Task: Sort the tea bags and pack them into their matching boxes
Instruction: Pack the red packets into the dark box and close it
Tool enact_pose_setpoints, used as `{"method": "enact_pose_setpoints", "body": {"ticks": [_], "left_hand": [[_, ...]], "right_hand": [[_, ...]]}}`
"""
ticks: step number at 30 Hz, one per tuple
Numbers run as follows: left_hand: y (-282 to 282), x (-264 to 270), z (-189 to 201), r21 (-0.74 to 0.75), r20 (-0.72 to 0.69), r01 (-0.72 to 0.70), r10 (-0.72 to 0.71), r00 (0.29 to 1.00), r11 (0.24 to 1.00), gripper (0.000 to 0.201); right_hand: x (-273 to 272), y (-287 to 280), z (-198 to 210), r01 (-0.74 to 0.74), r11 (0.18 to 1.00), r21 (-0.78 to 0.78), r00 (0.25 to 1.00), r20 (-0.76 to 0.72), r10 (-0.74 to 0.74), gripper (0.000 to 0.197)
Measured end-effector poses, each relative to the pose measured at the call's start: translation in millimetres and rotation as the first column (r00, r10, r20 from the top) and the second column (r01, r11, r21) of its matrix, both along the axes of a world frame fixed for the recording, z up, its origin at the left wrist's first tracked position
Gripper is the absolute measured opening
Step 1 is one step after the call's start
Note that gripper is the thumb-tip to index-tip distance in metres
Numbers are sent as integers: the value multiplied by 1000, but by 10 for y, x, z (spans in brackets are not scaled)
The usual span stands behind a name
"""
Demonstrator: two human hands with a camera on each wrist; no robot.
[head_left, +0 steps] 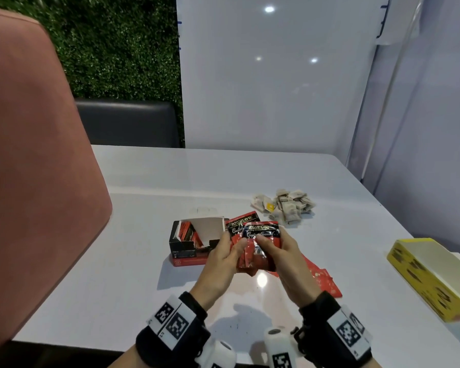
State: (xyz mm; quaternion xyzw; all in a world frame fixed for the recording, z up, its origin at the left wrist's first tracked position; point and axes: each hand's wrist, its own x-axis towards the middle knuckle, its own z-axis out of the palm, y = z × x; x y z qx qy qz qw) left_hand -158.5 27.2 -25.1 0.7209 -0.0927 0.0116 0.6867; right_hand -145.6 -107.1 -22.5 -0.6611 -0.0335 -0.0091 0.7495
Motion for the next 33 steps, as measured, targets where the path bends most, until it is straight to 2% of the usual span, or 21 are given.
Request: {"method": "enact_pose_setpoints", "body": {"ticks": [3,6,8,9,10,11,12,13,14,15,17,20,23,25,27,29,33], "left_hand": [[-58,-41,-7,-59,-53,78,-81,995,995,25],[-64,-43,-16,-176,-119,116,-138,983,978,31],[1,-13,-17,-218,-153,121,-156,976,968,34],[44,-3,-15,-210,-159,121,-156,975,970,35],[88,6,-10,-177,-158,116,-145,977,977,35],[126,14,0,-127,-148,106,-124,981,986,33],[156,22,6,-64,-128,92,-100,987,994,33],[167,17,18,8,-99,84,-82,992,996,35],[166,10,25,82,-69,76,-70,995,994,38],[156,-1,25,139,-49,73,-67,997,988,42],[108,-29,27,176,-43,69,-62,997,982,46],[63,-55,18,103,-51,61,-56,997,993,47],[101,-46,22,-73,-139,57,-67,988,996,43],[138,-39,35,-129,-189,72,-95,977,989,44],[170,-28,36,-169,-212,78,-114,971,983,42],[190,-34,56,-166,-193,97,-129,973,981,35],[209,-41,84,-54,-148,108,-115,982,993,25]], "right_hand": [[-56,116,-38,-39,997,-67,999,4,40,26],[-101,167,-36,-84,996,-13,996,-12,84,28],[-107,107,-3,-157,980,-118,987,-11,157,34],[-100,56,27,-170,955,-242,984,9,177,44],[-81,0,59,-130,897,-423,980,81,181,60],[-66,-47,115,-45,797,-602,957,204,208,77],[-35,-83,158,65,666,-743,900,332,282,90],[5,-104,190,152,522,-839,831,395,392,100],[34,-104,227,192,382,-904,790,373,487,108],[60,-89,246,179,280,-943,785,309,538,115],[99,-57,250,131,200,-971,802,222,554,122],[103,-4,211,166,181,-969,793,240,560,104],[63,53,176,188,230,-955,795,286,535,83],[37,92,169,160,254,-954,805,275,526,81],[33,121,158,111,219,-969,811,216,544,83],[38,149,161,81,173,-982,810,166,562,84],[67,173,216,104,223,-969,804,214,554,69]]}}
